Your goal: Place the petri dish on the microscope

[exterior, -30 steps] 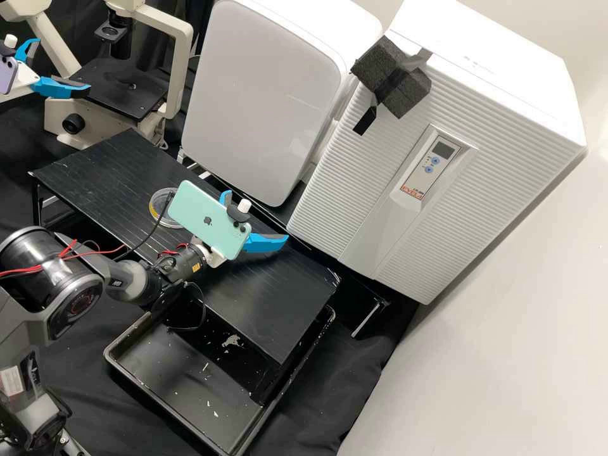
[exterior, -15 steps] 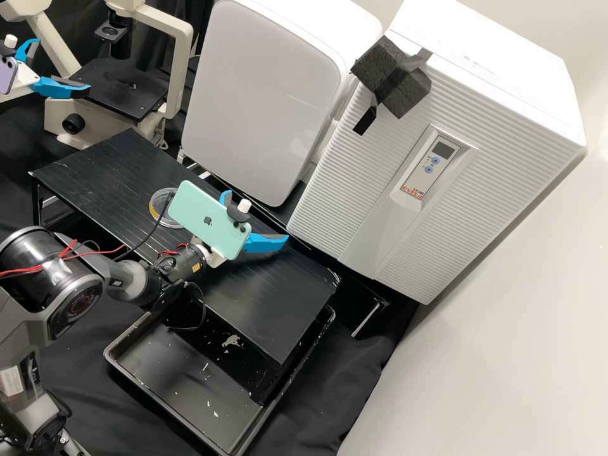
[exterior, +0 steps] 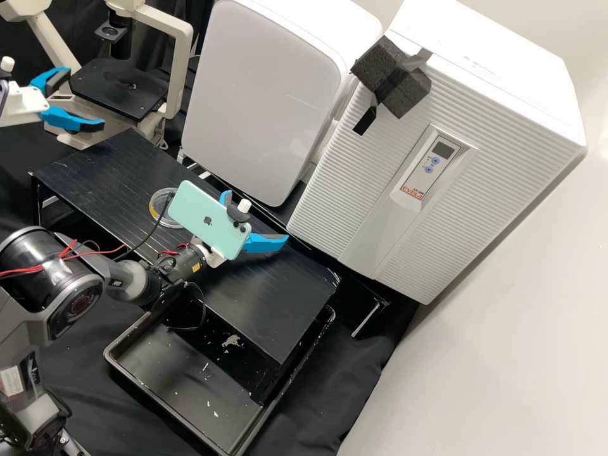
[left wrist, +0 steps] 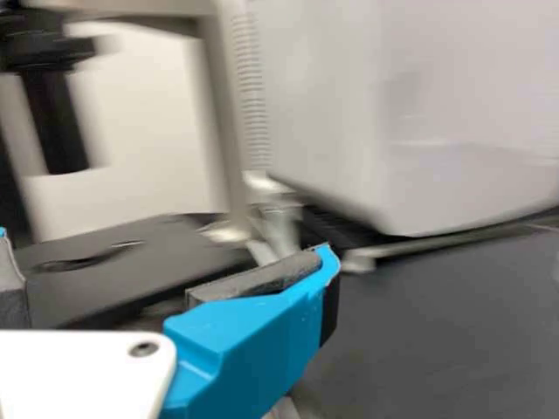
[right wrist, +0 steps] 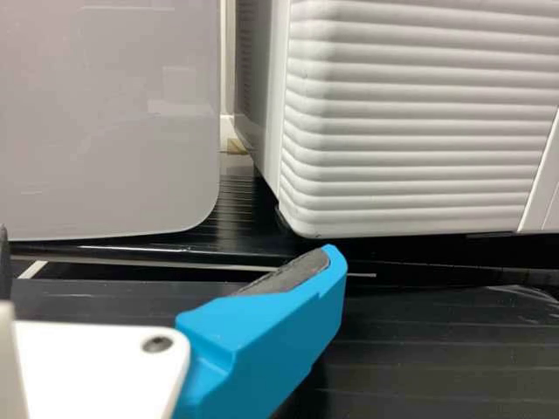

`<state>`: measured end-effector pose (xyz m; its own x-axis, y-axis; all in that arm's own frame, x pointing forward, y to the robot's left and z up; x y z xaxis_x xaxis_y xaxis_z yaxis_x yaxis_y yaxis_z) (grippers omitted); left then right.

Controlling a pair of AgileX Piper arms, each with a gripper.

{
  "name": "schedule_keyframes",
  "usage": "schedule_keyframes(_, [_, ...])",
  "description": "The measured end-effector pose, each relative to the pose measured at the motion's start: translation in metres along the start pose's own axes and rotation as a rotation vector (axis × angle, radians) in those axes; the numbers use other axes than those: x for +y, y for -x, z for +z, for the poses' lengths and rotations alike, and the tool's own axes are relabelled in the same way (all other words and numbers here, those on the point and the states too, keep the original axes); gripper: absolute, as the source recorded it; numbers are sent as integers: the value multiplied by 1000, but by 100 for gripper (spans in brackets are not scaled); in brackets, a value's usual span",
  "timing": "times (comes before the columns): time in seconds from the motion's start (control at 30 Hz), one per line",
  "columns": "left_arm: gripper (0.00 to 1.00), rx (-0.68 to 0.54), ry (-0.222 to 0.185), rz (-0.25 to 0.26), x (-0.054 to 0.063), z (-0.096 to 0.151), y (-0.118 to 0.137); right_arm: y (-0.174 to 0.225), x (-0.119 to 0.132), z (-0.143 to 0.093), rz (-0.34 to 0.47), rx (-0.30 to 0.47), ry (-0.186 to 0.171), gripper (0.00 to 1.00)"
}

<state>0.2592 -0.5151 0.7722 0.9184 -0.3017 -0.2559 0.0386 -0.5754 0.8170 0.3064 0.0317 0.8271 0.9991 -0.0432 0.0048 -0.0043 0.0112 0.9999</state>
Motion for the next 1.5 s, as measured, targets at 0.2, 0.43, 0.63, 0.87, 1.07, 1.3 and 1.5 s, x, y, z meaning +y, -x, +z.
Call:
schedule_keyframes(0.2, [100,-260,-36,-86,-22,55,-3,0,0,0,0,0,0,100])
schedule_keyframes(0.43, [100,-345,-27,-161,-38,80,-20,0,0,0,0,0,0,100])
schedule_keyframes(0.63, [100,-368,47,-196,-40,93,-32,0,0,0,0,0,0,100])
schedule_keyframes(0.87, [100,-421,81,-240,-41,116,-38,0,0,0,0,0,0,100])
schedule_keyframes(1.07, [100,-461,69,-249,-39,134,-43,0,0,0,0,0,0,100])
schedule_keyframes(1.3, [100,-445,59,-272,-42,139,-60,0,0,0,0,0,0,100])
schedule_keyframes(1.5, [100,-431,52,-280,-41,141,-70,0,0,0,0,0,0,100])
